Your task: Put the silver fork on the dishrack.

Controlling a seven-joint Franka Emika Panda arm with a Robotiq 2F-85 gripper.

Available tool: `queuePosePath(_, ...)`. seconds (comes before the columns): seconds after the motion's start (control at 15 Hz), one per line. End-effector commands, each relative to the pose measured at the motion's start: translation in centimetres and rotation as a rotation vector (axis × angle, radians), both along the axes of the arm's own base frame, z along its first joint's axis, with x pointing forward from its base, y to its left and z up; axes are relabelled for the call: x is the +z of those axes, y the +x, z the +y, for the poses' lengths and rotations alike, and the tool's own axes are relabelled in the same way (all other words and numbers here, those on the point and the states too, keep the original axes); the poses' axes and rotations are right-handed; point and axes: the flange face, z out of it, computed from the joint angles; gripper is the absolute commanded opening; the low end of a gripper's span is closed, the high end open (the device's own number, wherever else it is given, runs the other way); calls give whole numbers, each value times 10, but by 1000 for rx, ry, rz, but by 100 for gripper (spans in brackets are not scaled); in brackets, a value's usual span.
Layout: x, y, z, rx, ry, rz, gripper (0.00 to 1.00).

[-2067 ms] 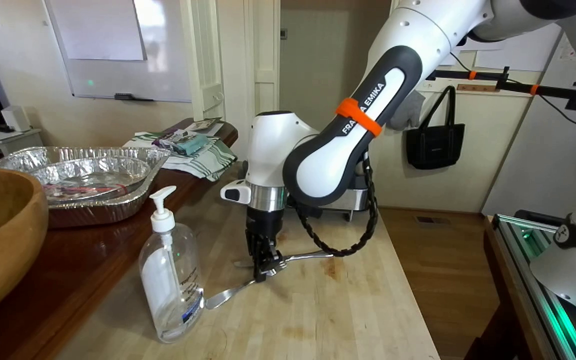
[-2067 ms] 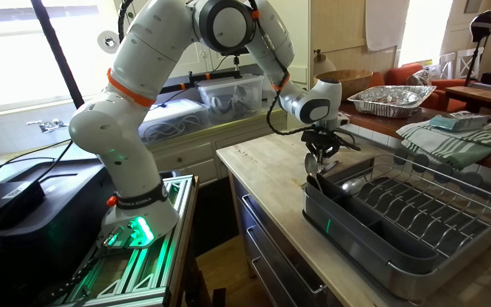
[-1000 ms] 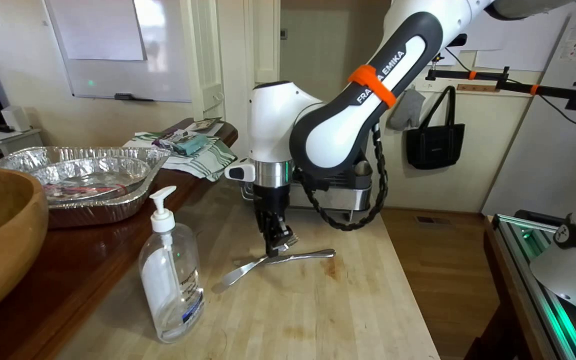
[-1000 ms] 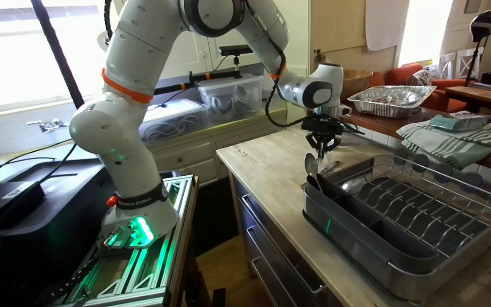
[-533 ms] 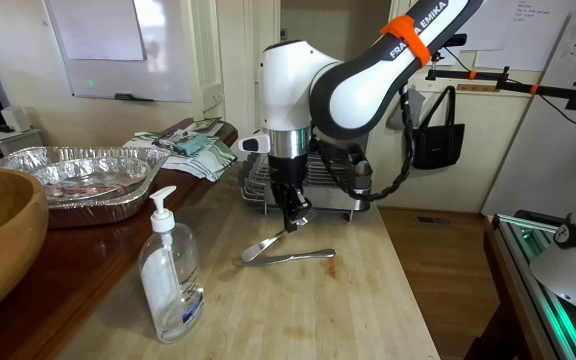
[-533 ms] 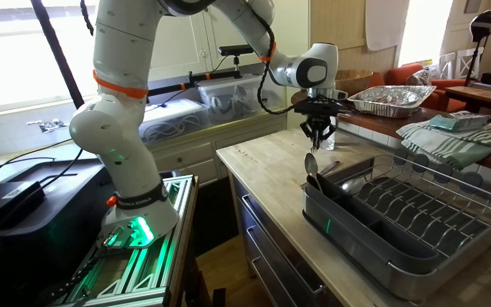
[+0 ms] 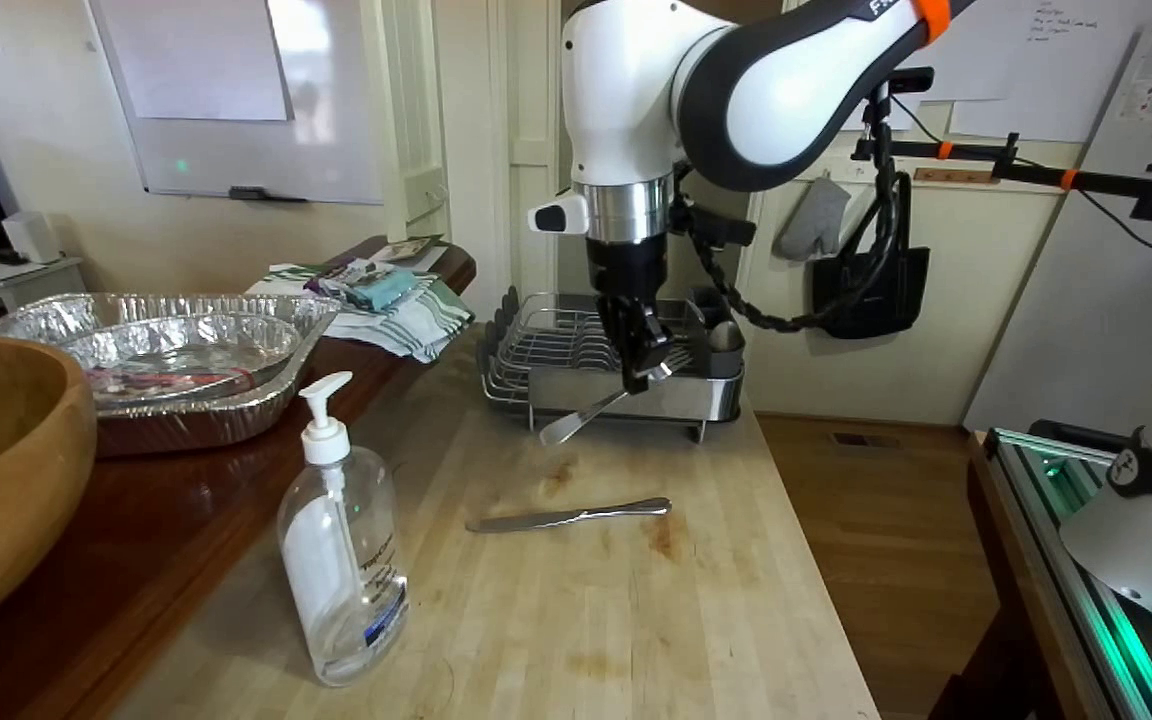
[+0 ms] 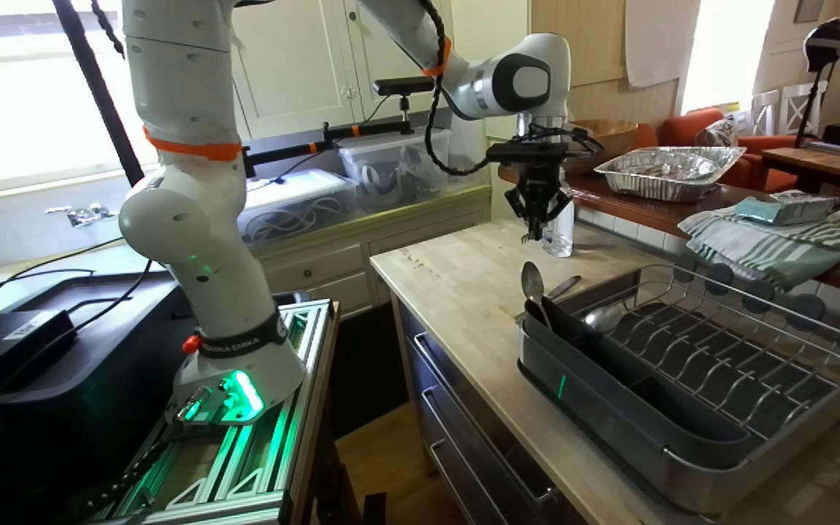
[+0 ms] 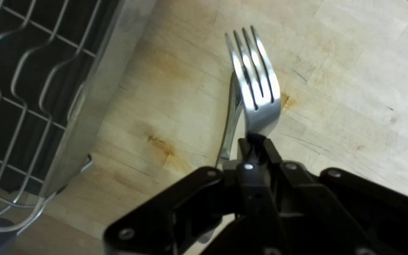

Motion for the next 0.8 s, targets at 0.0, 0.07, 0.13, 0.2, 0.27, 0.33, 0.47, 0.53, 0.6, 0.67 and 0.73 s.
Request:
queuePosePath(0.0, 24, -20, -20, -46, -60, 49, 2)
queuePosePath(0.07, 32, -22, -26, -55, -71, 64, 2)
queuePosePath(0.13, 38, -24, -32, -66, -81, 73, 2)
queuePosePath(0.2, 44, -26, -37, -75, -90, 79, 2)
queuePosePath(0.27, 54, -29, -42, -87, -104, 86, 2)
queuePosePath(0.33, 58, -31, -47, -92, -114, 91, 2)
queuePosePath(0.47, 71, -36, -56, -102, -146, 105, 2)
queuePosePath(0.53, 78, -39, -60, -106, -161, 111, 2)
queuePosePath(0.6, 84, -41, -63, -108, -174, 112, 2)
queuePosePath(0.67, 91, -44, -66, -111, -186, 109, 2)
queuePosePath(0.73, 98, -47, -69, -111, -200, 106, 2)
